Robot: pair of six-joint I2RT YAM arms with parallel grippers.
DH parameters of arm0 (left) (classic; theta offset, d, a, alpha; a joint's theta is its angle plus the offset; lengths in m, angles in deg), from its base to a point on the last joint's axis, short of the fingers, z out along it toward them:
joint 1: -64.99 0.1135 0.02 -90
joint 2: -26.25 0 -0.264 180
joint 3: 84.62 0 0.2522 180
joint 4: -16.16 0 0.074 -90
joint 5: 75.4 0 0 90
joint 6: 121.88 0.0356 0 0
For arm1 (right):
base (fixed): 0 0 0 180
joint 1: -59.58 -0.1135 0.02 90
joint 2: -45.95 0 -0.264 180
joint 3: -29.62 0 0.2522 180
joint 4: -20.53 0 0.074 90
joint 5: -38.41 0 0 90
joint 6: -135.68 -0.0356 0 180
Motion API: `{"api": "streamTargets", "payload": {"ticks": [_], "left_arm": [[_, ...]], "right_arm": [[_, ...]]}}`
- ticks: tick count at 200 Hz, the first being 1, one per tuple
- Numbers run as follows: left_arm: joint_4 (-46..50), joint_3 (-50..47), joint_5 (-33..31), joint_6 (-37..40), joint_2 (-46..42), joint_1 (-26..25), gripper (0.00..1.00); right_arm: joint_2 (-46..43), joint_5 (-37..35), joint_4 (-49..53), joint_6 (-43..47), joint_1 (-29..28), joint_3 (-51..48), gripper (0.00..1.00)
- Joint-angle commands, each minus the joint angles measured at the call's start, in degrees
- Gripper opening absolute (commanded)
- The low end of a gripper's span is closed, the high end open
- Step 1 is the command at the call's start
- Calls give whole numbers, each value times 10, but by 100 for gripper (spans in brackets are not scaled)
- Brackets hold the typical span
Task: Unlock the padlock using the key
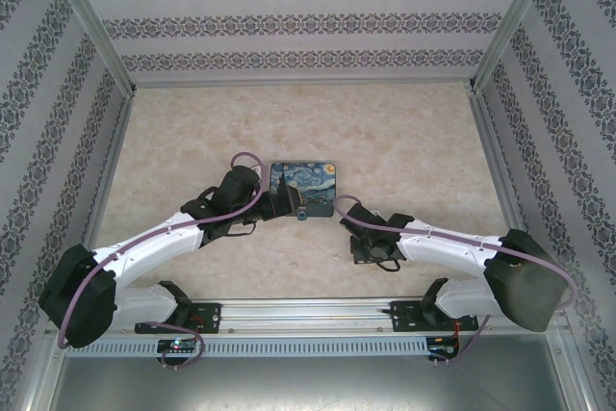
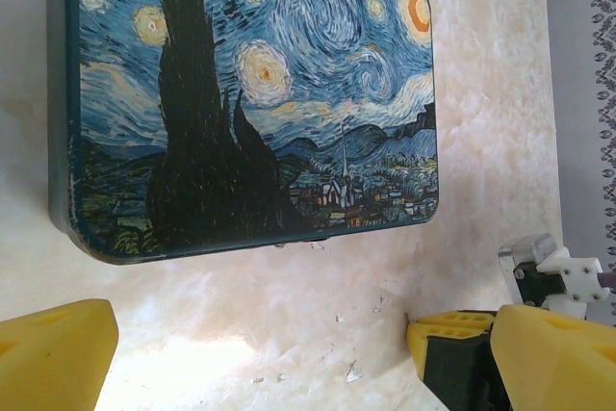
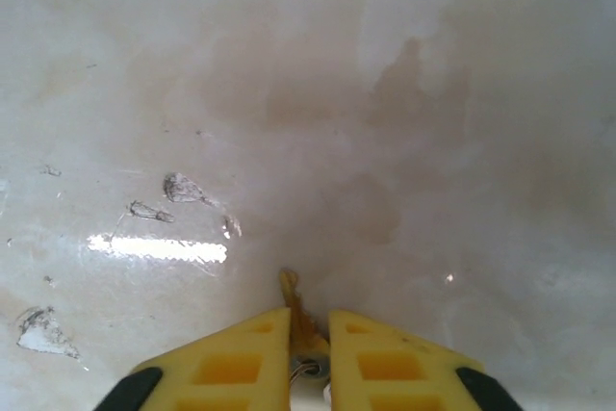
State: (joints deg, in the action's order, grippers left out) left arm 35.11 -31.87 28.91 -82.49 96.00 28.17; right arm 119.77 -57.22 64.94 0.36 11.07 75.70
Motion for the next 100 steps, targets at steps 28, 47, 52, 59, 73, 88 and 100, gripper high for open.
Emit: {"api": "streamTargets", "payload": {"ticks": [28, 47, 52, 59, 73, 88, 100], "left_arm": [[9, 9, -6, 10, 8, -9, 100], [10, 9, -7, 10, 10, -9, 100], [10, 9, -8, 10, 10, -9, 100], [10, 8, -7, 10, 10, -9, 100], [8, 7, -7, 9, 9, -9, 100], [6, 5, -6, 5, 7, -9, 100], [-1, 1, -4, 0, 4, -9, 100]], "right_arm": [[26, 35, -52, -8, -4, -10, 0], [21, 38, -57, -7, 1, -5, 0], [18, 40, -57, -8, 2, -3, 0], [13, 41, -57, -8, 3, 0, 0], [-6, 43, -54, -11, 6, 6, 0], [-35, 44, -54, -17, 10, 11, 0], [-61, 42, -54, -23, 14, 14, 0]]}}
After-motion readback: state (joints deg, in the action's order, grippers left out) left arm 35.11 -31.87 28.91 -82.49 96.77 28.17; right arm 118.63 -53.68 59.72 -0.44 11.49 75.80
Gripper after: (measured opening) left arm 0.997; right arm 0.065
